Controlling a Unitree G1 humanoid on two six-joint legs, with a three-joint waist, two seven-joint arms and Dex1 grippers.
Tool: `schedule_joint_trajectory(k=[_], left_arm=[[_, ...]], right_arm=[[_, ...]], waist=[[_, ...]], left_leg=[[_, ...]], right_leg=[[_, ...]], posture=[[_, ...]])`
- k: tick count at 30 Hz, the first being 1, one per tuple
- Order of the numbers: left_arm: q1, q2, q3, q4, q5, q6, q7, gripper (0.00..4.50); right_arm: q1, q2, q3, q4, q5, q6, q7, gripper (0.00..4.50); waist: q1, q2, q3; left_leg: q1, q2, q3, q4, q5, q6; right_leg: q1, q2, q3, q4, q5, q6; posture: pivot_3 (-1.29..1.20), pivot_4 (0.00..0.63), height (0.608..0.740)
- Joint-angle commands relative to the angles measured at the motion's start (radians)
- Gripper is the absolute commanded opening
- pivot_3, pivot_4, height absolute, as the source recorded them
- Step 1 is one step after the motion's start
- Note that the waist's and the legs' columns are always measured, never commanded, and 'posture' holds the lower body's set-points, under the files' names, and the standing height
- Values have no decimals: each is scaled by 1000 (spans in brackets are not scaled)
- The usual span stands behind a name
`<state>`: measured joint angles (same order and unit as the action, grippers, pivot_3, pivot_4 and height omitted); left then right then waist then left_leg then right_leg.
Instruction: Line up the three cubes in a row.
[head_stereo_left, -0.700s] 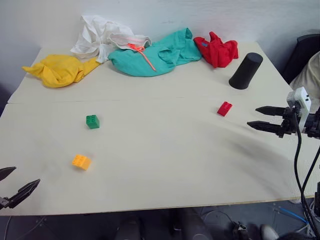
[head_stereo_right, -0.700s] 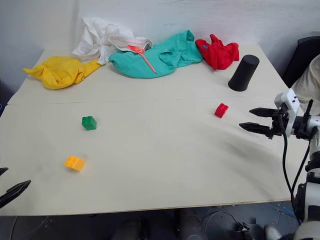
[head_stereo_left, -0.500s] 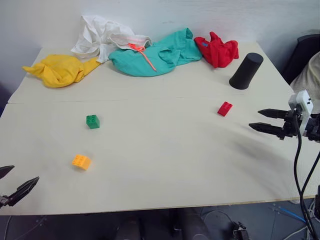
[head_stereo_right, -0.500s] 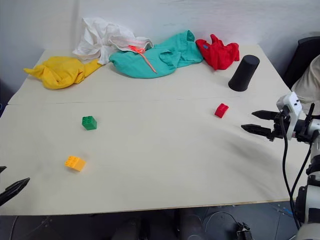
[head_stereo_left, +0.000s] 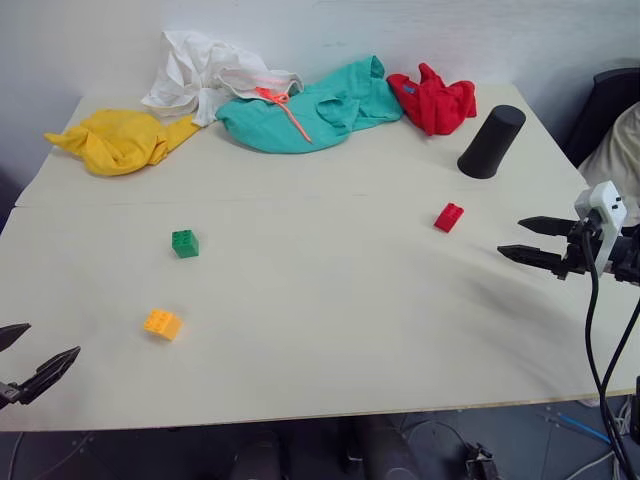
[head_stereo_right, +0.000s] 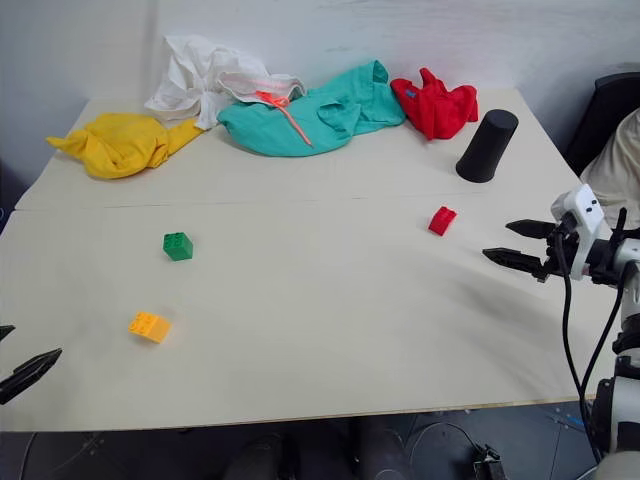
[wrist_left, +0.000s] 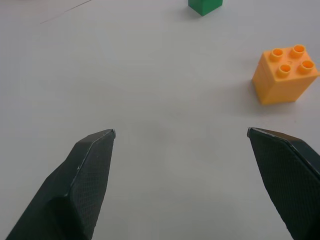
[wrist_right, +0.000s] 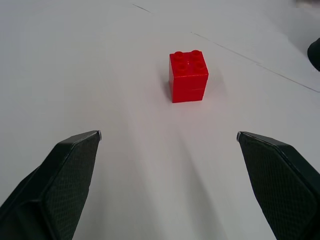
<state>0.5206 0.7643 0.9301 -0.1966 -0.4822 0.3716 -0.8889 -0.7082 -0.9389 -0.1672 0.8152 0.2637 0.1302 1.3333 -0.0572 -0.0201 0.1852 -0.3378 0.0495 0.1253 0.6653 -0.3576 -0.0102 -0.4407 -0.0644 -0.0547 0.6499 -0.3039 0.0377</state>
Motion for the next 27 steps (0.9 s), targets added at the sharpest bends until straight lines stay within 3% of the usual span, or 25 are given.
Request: schedule_joint_trajectory(k=[1,4,6,8,16,21,27], left_arm=[[-26,24,-11,-43,-16,15,5,4462],[-79,46,-53,-128,-77,84,6,4462],[-120,70,-83,-209,-153,161,3,4462],[-175,106,-120,-280,-241,240,5,4462],[-502,283,-352,-386,-502,400,-39,4462],[-735,325,-519,-377,-518,412,-45,4462],[-874,313,-610,-378,-550,442,-46,4462]], right_arm=[[-4,1,-12,-43,-7,-29,-34,4500],[-18,3,2,-41,-16,-23,-38,4500],[-40,5,23,-26,-43,-29,-55,4500],[-83,16,48,7,-75,-39,-72,4500],[-324,91,177,282,-238,-117,-131,4500],[-415,132,202,408,-303,-151,-205,4500],[-434,160,221,463,-355,-160,-224,4500]], waist=[[-3,1,1],[-11,8,5],[-14,12,6],[5,14,7],[29,20,10],[29,20,11],[28,20,12]], left_leg=[[-1,-1,-2,0,0,0],[-7,-6,-25,-2,2,5],[-13,-16,-63,-3,11,8],[-16,-17,-61,2,16,2],[-17,-19,-58,1,18,2],[-17,-19,-57,2,19,2],[-17,-17,-56,2,20,0]], right_leg=[[2,-1,-1,0,0,0],[18,-10,-25,-8,0,0],[39,-23,-62,-23,1,2],[28,-24,-58,-20,2,4],[27,-25,-57,-21,2,4],[26,-22,-56,-21,3,5],[26,-17,-53,-20,3,5]], posture=[[0,150,740],[0,150,740],[0,150,740],[0,150,740],[0,150,740],[0,150,740],[0,150,740]])
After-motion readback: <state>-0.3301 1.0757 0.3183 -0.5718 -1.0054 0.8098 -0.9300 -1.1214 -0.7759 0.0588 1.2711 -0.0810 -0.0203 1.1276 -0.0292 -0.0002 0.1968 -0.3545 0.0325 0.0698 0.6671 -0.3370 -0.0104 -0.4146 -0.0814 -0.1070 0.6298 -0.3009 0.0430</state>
